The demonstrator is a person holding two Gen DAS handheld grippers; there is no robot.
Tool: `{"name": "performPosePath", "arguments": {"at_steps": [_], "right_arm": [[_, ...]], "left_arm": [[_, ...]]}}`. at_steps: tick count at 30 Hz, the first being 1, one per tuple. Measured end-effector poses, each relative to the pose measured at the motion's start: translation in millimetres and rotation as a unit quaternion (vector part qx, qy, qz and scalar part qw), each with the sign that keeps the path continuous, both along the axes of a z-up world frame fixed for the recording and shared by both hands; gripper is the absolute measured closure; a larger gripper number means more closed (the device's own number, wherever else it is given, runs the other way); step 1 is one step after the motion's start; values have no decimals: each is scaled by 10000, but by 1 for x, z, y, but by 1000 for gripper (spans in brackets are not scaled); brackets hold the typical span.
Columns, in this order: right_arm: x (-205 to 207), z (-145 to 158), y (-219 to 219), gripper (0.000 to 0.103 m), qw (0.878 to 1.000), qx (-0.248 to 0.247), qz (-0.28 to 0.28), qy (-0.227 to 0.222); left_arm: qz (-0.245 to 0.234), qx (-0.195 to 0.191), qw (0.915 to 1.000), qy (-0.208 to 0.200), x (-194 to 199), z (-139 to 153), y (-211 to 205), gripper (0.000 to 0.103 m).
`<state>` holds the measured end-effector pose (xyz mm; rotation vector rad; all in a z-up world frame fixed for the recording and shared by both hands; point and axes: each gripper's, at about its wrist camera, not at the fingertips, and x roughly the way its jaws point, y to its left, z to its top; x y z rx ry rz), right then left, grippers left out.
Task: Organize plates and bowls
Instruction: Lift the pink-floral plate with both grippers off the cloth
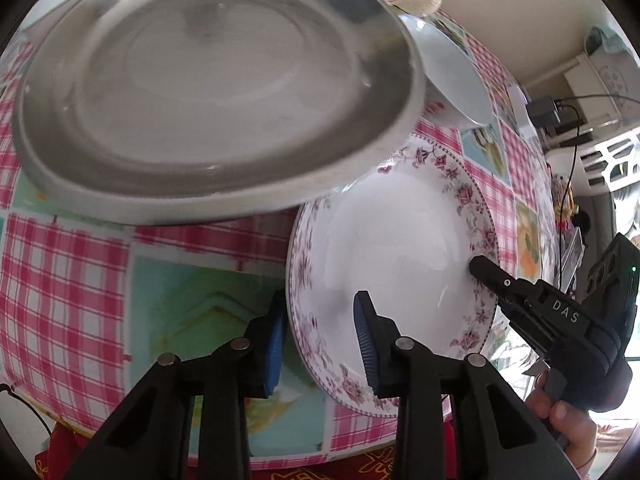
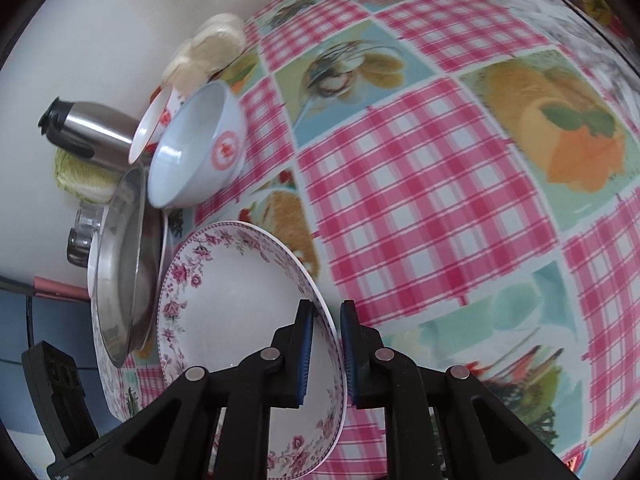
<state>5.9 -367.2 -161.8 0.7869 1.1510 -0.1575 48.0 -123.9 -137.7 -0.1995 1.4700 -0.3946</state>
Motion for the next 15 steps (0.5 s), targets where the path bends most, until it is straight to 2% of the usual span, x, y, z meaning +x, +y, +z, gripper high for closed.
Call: {"name": "performPosePath", "arguments": {"at_steps": [8, 15], "right_arm": [[-17, -1, -26, 87, 9994, 69, -342, -13], [-25, -5, -32, 89, 9989, 293, -369, -85]], "left_arm": [[-117, 99, 9998, -138, 2, 0, -22, 69], [-168, 54, 9995, -266, 16, -3, -34, 69]]}}
